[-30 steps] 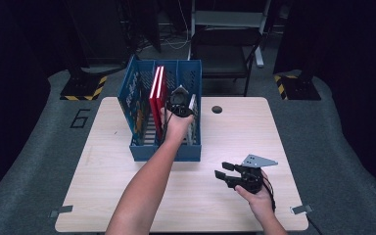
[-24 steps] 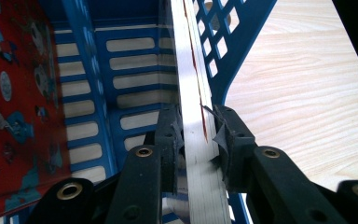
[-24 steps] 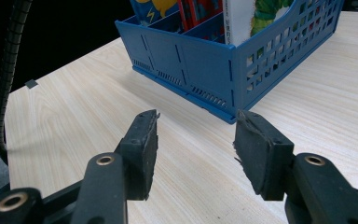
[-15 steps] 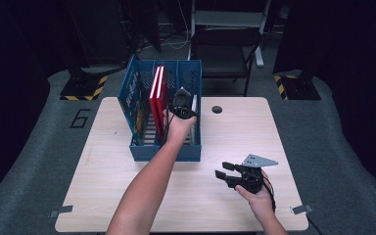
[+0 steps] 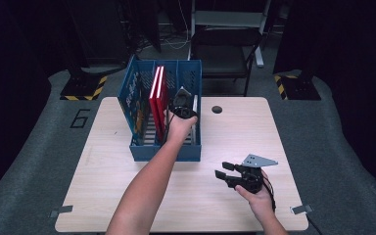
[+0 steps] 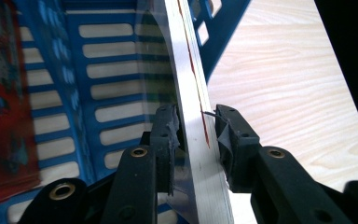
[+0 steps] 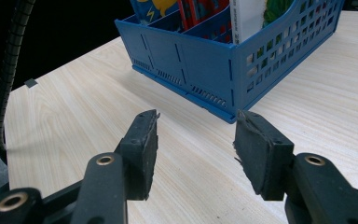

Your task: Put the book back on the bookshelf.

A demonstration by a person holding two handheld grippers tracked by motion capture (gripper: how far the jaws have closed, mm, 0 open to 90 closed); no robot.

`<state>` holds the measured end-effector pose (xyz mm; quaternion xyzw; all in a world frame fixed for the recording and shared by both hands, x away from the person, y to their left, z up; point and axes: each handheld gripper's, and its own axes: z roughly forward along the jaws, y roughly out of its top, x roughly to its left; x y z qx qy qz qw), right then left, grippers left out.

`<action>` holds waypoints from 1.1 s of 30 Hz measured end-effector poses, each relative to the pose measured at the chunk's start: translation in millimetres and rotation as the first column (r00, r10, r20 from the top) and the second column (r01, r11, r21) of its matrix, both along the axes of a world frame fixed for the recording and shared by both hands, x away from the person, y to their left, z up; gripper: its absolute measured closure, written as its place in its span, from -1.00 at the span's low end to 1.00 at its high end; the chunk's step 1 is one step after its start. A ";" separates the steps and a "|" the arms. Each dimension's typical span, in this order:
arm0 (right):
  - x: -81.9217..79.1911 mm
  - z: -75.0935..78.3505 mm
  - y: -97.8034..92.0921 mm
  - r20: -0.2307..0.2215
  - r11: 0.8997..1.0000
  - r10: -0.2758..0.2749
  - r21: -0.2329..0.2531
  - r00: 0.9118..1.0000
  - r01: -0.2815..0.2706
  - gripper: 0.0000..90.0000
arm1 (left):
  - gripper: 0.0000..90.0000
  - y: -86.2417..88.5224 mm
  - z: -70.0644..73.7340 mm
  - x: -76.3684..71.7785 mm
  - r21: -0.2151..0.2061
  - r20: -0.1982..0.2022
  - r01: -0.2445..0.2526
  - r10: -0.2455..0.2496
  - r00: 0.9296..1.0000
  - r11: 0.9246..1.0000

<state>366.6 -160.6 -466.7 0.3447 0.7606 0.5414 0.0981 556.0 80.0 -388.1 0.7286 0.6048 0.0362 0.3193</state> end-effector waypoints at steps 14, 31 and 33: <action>0.1 -0.2 0.1 0.001 1.000 0.002 0.001 1.000 -0.002 0.09 | 0.56 -4.7 5.0 -2.4 -0.033 0.002 0.037 -0.037 0.999 0.999; 0.4 -1.8 0.9 -0.008 1.000 0.004 0.006 1.000 -0.004 0.08 | 0.32 -2.0 2.2 -4.3 0.001 -0.019 0.052 -0.052 0.998 0.999; 0.6 -1.8 0.6 -0.009 1.000 0.005 0.003 1.000 -0.005 0.08 | 0.31 -1.0 3.0 -4.4 0.000 -0.017 0.050 -0.050 0.999 0.999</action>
